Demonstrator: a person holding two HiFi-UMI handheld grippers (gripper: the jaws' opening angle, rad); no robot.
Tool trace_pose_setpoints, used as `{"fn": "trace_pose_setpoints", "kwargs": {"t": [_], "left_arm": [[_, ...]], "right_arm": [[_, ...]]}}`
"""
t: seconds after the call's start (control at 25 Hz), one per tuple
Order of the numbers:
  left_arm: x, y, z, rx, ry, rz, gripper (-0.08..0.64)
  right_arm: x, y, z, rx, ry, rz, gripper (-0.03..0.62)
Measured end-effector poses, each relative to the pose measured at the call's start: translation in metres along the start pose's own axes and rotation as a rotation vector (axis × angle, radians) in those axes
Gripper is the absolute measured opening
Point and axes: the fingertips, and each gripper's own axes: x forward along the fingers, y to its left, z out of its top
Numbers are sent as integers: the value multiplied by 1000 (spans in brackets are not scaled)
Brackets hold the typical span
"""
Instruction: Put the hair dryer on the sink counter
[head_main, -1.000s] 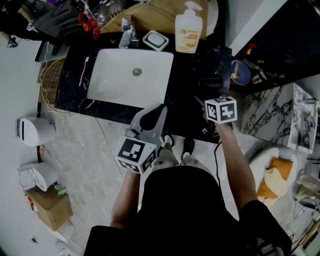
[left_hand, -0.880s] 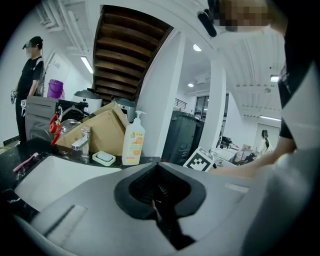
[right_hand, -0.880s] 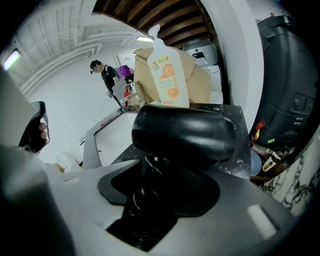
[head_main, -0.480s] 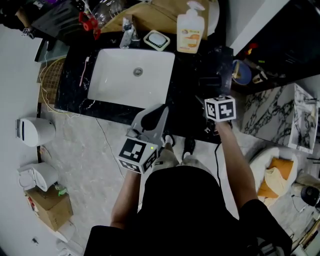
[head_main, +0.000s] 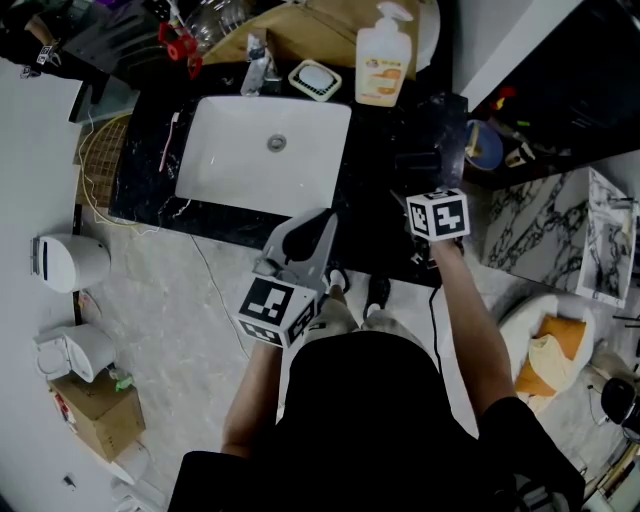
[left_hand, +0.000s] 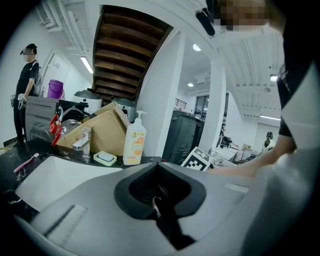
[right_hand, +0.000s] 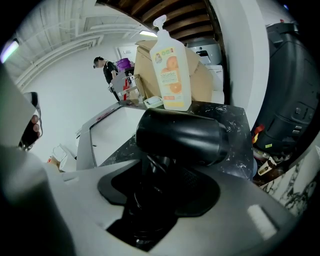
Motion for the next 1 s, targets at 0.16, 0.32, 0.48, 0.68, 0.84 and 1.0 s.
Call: {"fn": "trace_pose_setpoints", "kwargs": {"t": [0.16, 0.32, 0.48, 0.68, 0.84, 1.0], "left_arm": [[0, 0, -2, -1, -1, -2, -2], [-2, 0, -2, -1, -1, 3, -2], [-3, -1, -2, -3, -4, 6, -2], [-4, -1, -2, -11, -9, 8, -2], [-6, 0, -1, -11, -10, 14, -2], [-7, 1, -1, -11, -13, 21, -2]], "right_arm": [[1, 0, 0, -6, 5, -7, 222], [2, 2, 1, -22, 3, -17, 222], [2, 4, 0, -38, 10, -27, 222], [3, 5, 0, -53, 8, -34, 222], [3, 5, 1, -48, 2, -34, 222], [1, 5, 3, -38, -11, -23, 222]]}}
